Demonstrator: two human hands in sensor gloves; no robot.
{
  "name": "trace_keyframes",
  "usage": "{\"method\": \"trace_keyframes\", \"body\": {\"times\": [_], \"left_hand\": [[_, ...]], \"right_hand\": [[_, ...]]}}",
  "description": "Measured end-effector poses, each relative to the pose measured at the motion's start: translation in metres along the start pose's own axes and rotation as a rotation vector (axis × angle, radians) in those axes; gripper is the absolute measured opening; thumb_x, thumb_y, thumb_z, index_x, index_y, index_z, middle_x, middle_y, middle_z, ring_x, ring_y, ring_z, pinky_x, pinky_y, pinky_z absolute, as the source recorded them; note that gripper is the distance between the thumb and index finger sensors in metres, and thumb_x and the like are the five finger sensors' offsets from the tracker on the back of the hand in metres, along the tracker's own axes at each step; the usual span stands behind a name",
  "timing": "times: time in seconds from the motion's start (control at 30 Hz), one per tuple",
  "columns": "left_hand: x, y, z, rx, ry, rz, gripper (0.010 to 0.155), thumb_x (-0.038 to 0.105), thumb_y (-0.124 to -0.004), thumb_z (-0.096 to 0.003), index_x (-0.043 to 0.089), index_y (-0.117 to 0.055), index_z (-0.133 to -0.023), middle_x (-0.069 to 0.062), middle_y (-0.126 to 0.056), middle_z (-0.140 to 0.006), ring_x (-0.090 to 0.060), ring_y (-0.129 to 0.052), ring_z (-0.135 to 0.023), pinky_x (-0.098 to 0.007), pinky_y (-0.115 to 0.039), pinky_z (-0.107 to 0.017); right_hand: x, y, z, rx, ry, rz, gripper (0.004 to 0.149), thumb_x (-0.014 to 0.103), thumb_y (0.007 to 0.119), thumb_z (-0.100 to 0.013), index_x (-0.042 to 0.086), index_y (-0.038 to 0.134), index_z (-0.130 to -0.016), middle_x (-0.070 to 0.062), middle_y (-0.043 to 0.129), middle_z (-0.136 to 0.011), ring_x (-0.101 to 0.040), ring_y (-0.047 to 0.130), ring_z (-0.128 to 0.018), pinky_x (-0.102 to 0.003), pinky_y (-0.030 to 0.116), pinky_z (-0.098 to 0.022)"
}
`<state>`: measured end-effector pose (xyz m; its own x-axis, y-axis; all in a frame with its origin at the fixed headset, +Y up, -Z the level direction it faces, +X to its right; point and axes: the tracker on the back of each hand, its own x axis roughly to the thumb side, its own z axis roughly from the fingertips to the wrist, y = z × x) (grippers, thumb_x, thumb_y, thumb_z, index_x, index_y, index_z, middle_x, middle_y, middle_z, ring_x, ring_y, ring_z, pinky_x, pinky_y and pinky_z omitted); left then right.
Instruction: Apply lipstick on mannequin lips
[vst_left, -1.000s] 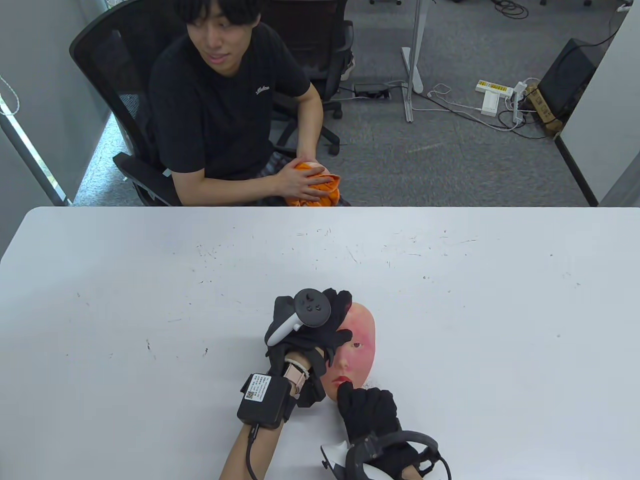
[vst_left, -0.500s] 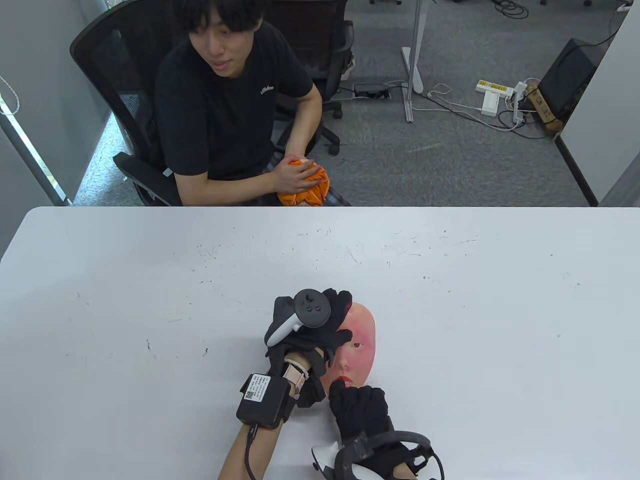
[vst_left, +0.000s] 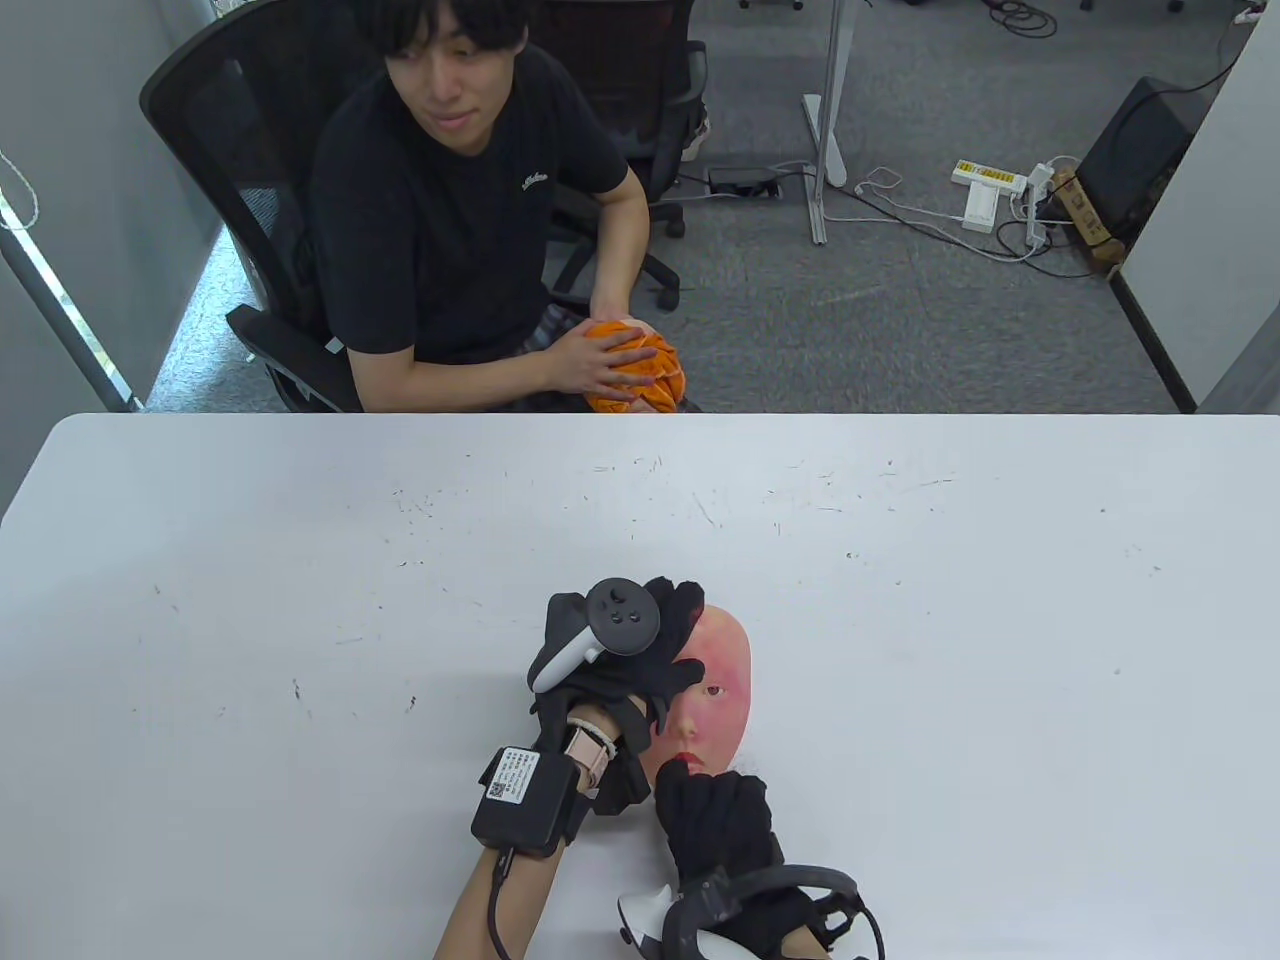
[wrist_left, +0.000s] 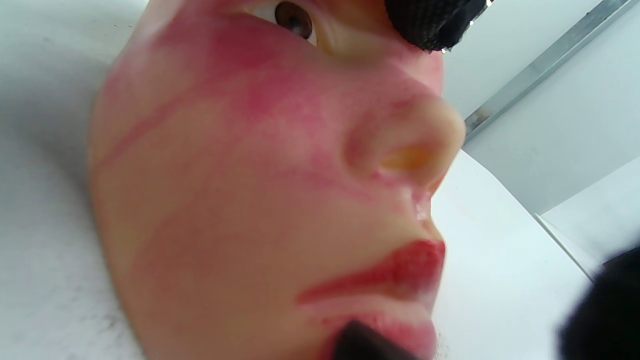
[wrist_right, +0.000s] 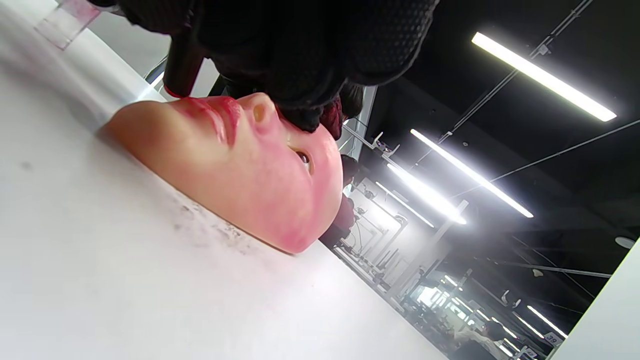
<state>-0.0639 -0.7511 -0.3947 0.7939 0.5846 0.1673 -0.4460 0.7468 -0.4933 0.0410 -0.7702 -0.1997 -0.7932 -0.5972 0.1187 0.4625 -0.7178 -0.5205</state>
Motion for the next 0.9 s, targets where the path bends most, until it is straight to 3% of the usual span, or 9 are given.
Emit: {"method": "trace_keyframes", "body": {"times": [0.2,0.3,0.47,0.77,0.9], "left_hand": [[0.0,0.0,0.0,-0.002,0.0,0.002,0.081,0.045,-0.07,-0.0486,0.047,-0.017,-0.111,0.005,-0.006,-0.118,-0.026,-0.009,-0.109,-0.051,-0.022,-0.082],[-0.001,0.0,0.0,-0.003,-0.003,0.006,0.081,0.045,-0.07,-0.0485,0.047,-0.018,-0.111,0.005,-0.006,-0.118,-0.026,-0.009,-0.109,-0.051,-0.022,-0.082],[-0.001,0.0,0.0,-0.003,-0.002,0.007,0.081,0.045,-0.07,-0.0485,0.047,-0.018,-0.111,0.006,-0.006,-0.118,-0.026,-0.009,-0.109,-0.051,-0.022,-0.082],[-0.001,0.0,-0.001,-0.003,-0.003,0.011,0.082,0.045,-0.07,-0.0478,0.048,-0.018,-0.11,0.006,-0.006,-0.118,-0.027,-0.009,-0.109,-0.051,-0.022,-0.082],[-0.002,0.0,0.0,-0.001,-0.005,0.014,0.081,0.045,-0.07,-0.0482,0.047,-0.018,-0.111,0.005,-0.006,-0.118,-0.027,-0.009,-0.109,-0.051,-0.022,-0.082]], "right_hand": [[-0.018,0.003,0.002,0.063,0.066,-0.041,0.05,0.048,0.072,-0.039,0.029,0.077,-0.085,0.009,0.093,-0.058,-0.015,0.098,-0.052,-0.037,0.084,-0.045],[-0.013,0.0,0.0,0.021,0.044,-0.048,0.05,0.048,0.072,-0.039,0.03,0.076,-0.086,0.01,0.092,-0.059,-0.014,0.098,-0.053,-0.036,0.084,-0.046],[0.0,-0.002,-0.005,0.034,-0.014,-0.026,0.05,0.049,0.071,-0.04,0.031,0.074,-0.087,0.011,0.092,-0.06,-0.013,0.098,-0.053,-0.035,0.085,-0.046],[-0.003,0.0,-0.006,0.02,0.023,-0.044,0.05,0.047,0.072,-0.04,0.03,0.075,-0.087,0.009,0.092,-0.06,-0.015,0.097,-0.054,-0.037,0.083,-0.047],[0.009,0.001,-0.01,0.041,-0.028,0.032,0.051,0.049,0.07,-0.041,0.032,0.072,-0.089,0.011,0.091,-0.062,-0.013,0.097,-0.056,-0.035,0.084,-0.048]]}}
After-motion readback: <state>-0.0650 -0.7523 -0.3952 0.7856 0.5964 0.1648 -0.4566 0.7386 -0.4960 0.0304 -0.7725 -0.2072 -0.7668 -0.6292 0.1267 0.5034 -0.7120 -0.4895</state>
